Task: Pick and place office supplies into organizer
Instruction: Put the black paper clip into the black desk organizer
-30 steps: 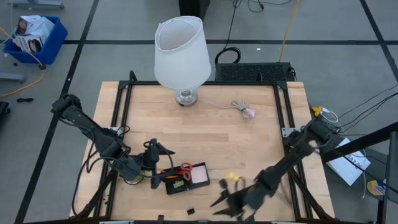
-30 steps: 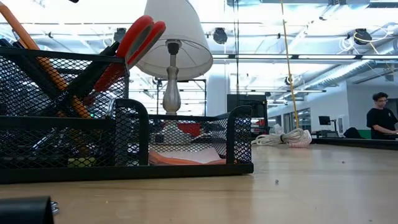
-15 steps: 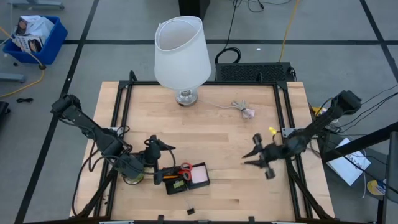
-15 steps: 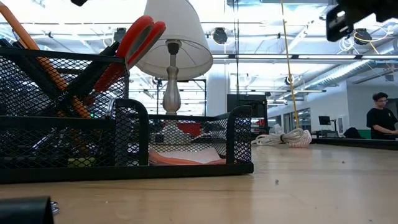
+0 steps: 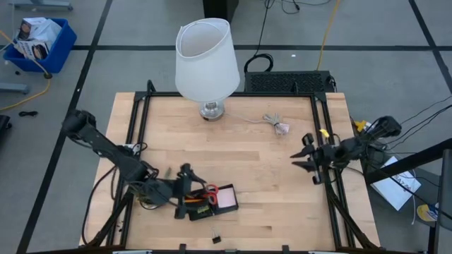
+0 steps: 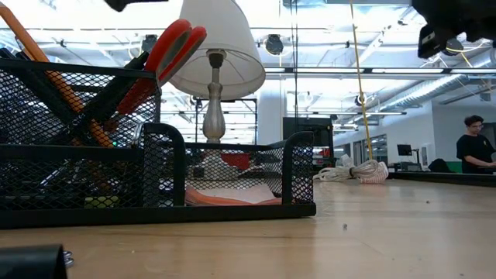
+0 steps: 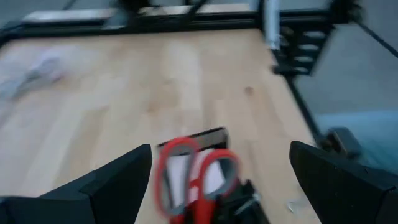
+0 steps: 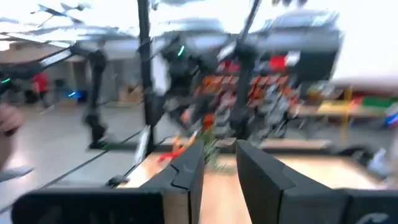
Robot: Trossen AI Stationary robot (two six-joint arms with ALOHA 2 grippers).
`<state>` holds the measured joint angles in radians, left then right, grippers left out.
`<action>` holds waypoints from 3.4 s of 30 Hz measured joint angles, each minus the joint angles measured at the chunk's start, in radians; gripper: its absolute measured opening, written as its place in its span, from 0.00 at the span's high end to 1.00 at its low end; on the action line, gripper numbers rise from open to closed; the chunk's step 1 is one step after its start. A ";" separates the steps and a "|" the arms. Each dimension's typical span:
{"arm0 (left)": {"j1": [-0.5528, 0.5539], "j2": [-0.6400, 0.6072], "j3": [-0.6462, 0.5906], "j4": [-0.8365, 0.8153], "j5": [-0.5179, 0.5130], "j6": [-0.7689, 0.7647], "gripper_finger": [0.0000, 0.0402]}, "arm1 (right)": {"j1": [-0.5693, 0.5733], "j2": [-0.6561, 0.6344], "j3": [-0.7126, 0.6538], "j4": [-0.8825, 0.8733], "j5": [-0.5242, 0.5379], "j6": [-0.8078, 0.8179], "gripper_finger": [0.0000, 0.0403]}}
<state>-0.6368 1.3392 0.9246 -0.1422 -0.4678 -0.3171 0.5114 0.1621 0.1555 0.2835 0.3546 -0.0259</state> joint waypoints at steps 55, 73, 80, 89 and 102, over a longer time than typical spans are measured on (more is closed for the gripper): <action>0.009 0.733 0.702 -0.437 0.498 1.073 0.04 | -0.002 -0.137 -0.139 -0.050 0.771 -0.118 0.79; 0.004 0.861 0.693 -0.346 0.593 1.001 0.04 | -0.002 -0.134 -0.140 -0.051 0.770 -0.118 0.78; -0.001 0.873 0.695 -0.336 0.566 1.003 0.04 | -0.002 -0.132 -0.140 -0.052 0.770 -0.117 0.78; 0.008 0.874 0.696 -0.360 0.587 1.004 0.10 | -0.002 -0.133 -0.140 -0.051 0.770 -0.117 0.79; 0.008 0.874 0.695 -0.380 0.603 1.008 0.47 | -0.002 -0.133 -0.140 -0.050 0.770 -0.117 0.79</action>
<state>-0.6285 2.2135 1.6196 -0.5224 0.1349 0.6907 0.5098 0.0296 0.0154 0.2333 1.1248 -0.1432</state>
